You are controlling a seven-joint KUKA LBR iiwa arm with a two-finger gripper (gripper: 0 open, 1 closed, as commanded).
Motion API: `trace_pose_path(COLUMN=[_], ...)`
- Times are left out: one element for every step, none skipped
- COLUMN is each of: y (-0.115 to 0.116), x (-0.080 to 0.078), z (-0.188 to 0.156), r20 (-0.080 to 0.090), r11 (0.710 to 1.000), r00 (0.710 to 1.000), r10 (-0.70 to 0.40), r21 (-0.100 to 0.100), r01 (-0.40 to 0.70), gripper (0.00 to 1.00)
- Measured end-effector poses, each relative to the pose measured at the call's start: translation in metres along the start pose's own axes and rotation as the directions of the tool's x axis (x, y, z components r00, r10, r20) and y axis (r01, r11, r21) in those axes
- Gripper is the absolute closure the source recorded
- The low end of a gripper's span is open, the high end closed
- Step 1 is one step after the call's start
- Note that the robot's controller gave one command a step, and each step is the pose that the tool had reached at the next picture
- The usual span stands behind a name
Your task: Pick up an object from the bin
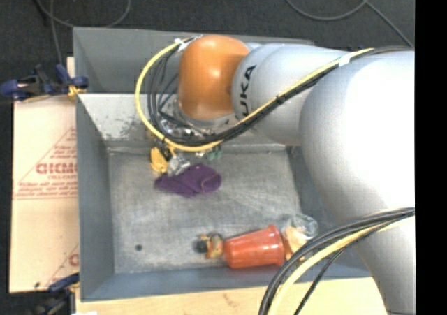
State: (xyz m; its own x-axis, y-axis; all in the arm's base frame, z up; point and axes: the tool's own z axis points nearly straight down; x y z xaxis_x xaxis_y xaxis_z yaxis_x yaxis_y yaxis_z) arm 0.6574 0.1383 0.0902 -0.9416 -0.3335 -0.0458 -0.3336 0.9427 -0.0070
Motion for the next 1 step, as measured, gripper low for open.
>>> trace_pose_path(y=[0.0052], x=[-0.0029], z=[-0.0012], r20=[-0.005], r11=[0.987], r00=[0.987], r10=[-0.158], r21=[0.001], r01=[0.158], gripper=[1.00])
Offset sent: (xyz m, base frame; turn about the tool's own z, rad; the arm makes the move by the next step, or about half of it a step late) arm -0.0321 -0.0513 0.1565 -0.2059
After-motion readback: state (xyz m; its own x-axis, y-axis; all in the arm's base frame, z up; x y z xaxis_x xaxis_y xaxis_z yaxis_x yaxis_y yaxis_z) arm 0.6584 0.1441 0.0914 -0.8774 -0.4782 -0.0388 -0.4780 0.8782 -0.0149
